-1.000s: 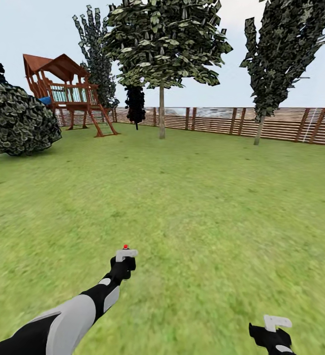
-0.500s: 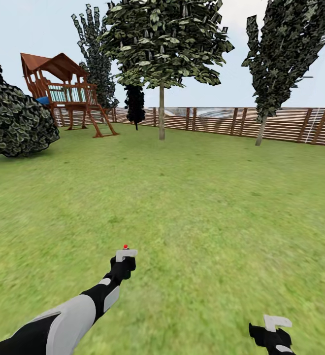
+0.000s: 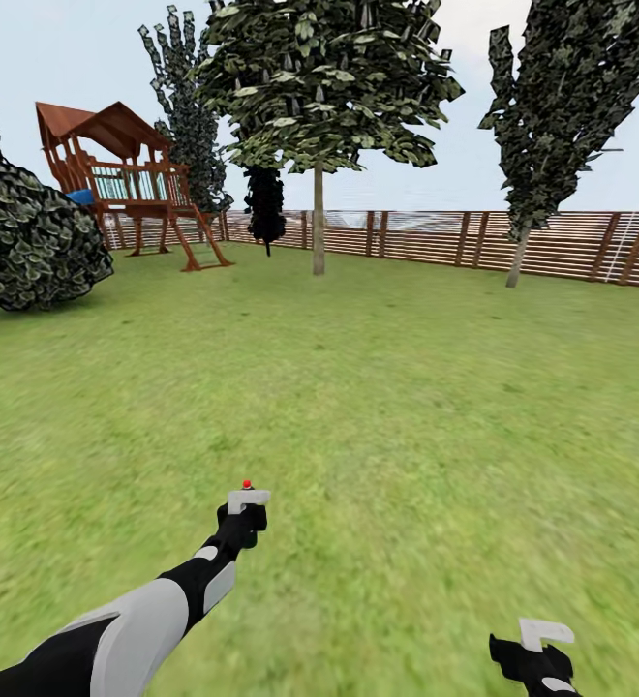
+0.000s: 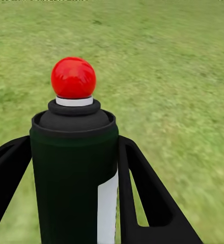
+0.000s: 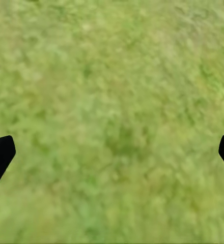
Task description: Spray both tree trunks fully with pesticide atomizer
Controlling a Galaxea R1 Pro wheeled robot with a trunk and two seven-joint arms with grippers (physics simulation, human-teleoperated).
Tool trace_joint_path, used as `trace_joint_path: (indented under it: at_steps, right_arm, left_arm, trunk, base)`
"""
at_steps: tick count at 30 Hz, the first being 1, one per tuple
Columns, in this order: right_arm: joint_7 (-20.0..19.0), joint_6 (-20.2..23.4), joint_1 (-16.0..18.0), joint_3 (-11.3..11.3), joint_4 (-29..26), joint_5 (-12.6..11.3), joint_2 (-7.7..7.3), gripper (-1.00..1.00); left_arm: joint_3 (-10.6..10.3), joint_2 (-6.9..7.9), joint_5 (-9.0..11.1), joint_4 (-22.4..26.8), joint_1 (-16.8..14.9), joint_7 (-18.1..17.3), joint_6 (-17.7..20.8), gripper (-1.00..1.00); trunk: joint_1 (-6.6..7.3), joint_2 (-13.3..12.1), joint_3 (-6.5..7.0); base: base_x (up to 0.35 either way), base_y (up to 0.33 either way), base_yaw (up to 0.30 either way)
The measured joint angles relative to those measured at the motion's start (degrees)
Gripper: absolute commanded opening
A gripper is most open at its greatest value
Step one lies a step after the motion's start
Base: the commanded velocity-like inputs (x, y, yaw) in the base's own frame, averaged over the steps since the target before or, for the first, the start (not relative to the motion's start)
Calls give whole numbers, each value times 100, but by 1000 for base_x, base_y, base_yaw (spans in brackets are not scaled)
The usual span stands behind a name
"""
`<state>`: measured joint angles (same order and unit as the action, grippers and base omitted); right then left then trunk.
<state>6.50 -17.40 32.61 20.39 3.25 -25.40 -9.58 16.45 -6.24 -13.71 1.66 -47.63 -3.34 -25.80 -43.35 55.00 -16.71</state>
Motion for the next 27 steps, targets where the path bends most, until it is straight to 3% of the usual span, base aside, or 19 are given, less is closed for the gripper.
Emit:
trace_joint_path:
  at_steps: [11,27]
  right_arm:
    - [0,0,0,-3,0,0,0,100]
    - [0,0,0,-1,0,0,0,100]
  left_arm:
    - [0,0,1,6,0,-2,-10,-100]
    - [-8,-2,8,9,0,0,-12,-100]
  trunk:
    - [0,0,0]
    - [0,0,0]
  base:
    - [239,162,0]
    - [346,40,0]
